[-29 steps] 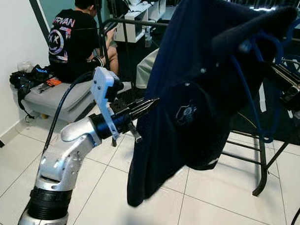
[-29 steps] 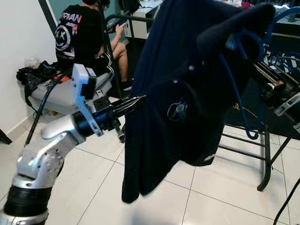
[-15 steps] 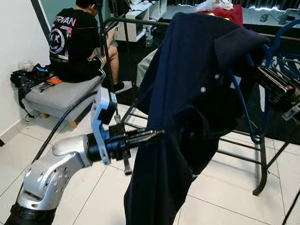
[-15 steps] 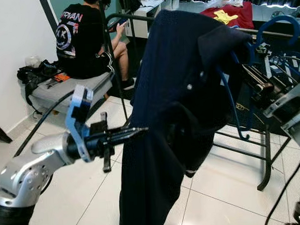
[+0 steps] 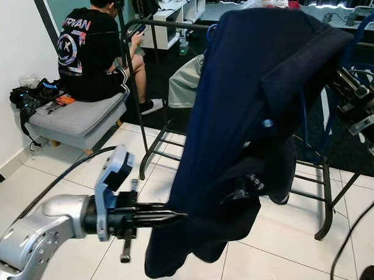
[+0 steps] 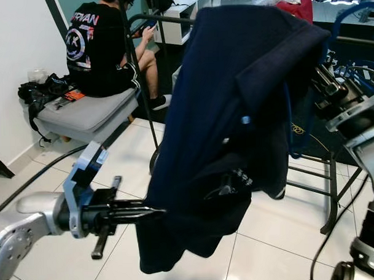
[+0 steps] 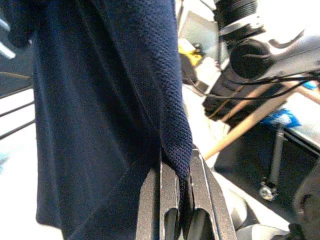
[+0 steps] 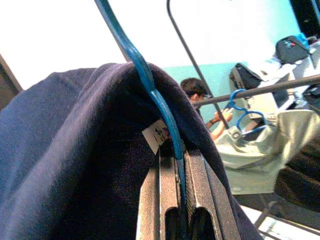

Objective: Hang hanger

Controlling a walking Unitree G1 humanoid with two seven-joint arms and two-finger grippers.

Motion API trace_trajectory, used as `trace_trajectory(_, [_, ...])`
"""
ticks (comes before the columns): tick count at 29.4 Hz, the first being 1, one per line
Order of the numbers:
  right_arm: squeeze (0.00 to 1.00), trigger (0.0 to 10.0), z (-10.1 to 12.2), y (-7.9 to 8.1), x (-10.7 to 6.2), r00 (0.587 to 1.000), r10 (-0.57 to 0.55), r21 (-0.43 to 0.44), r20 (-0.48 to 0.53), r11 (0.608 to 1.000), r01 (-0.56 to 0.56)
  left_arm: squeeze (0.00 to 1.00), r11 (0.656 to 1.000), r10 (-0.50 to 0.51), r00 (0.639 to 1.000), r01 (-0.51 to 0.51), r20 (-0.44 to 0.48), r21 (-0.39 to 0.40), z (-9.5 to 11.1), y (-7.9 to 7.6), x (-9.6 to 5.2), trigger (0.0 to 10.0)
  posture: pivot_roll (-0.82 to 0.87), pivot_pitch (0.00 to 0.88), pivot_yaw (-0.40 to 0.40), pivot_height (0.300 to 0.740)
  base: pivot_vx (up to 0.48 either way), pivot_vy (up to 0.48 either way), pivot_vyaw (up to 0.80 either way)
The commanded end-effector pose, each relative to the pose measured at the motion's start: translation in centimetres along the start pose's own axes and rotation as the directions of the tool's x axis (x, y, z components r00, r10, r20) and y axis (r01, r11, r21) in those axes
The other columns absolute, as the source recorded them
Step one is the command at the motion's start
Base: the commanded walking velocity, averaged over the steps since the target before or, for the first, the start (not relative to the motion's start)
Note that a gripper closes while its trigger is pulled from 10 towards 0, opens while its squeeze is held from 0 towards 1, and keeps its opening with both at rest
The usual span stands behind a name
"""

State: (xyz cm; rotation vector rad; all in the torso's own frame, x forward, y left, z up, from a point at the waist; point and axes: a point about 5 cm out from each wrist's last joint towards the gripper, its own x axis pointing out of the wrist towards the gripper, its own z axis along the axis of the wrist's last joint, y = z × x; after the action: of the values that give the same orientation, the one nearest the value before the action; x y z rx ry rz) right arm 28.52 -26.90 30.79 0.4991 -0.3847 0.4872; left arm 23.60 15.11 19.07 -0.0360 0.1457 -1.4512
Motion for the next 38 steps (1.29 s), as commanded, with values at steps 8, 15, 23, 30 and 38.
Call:
trace_trajectory(8, [0.00, 10.0, -1.1, 4.2, -0.1, 0.969, 0.240, -0.003, -0.057, 0.971, -0.241, 0.00, 0.745, 0.658, 0.747, -0.626, -0.097, 0.230, -2.4, 7.9, -0.7, 10.0, -0.06, 0.077, -0.002, 0.740, 0.000, 0.000, 0.00])
trace_trajectory(15, [0.00, 10.0, -2.7, 5.8, -1.0, 0.917, 0.358, 0.018, -0.174, 0.933, -0.360, 0.00, 0.700, 0.692, 0.722, -0.669, -0.005, 0.250, -0.7, 8.5, 0.0, 10.0, -0.07, 0.078, -0.003, 0.740, 0.000, 0.000, 0.00])
trace_trajectory(23, [0.00, 10.0, -3.1, 6.8, -2.2, 0.873, 0.433, 0.053, -0.223, 0.900, -0.433, 0.00, 0.659, 0.688, 0.715, -0.687, 0.123, 0.306, 1.8, 9.4, 0.3, 10.0, -0.07, 0.080, 0.001, 0.740, 0.000, 0.000, 0.00])
trace_trajectory(30, [0.00, 10.0, -2.6, 6.5, -2.3, 0.889, 0.415, 0.020, -0.194, 0.907, -0.420, 1.00, 0.648, 0.703, 0.701, -0.700, 0.118, 0.300, 1.5, 9.8, -1.1, 10.0, -0.07, 0.081, -0.002, 0.740, 0.000, 0.000, 0.00])
trace_trajectory(38, [0.00, 10.0, -1.7, 5.8, -2.4, 0.904, 0.391, -0.010, -0.174, 0.917, -0.399, 1.00, 0.818, 0.524, 0.842, -0.457, -0.126, 0.349, 0.4, 7.5, -3.3, 10.0, -0.07, 0.076, -0.006, 0.740, 0.000, 0.000, 0.00])
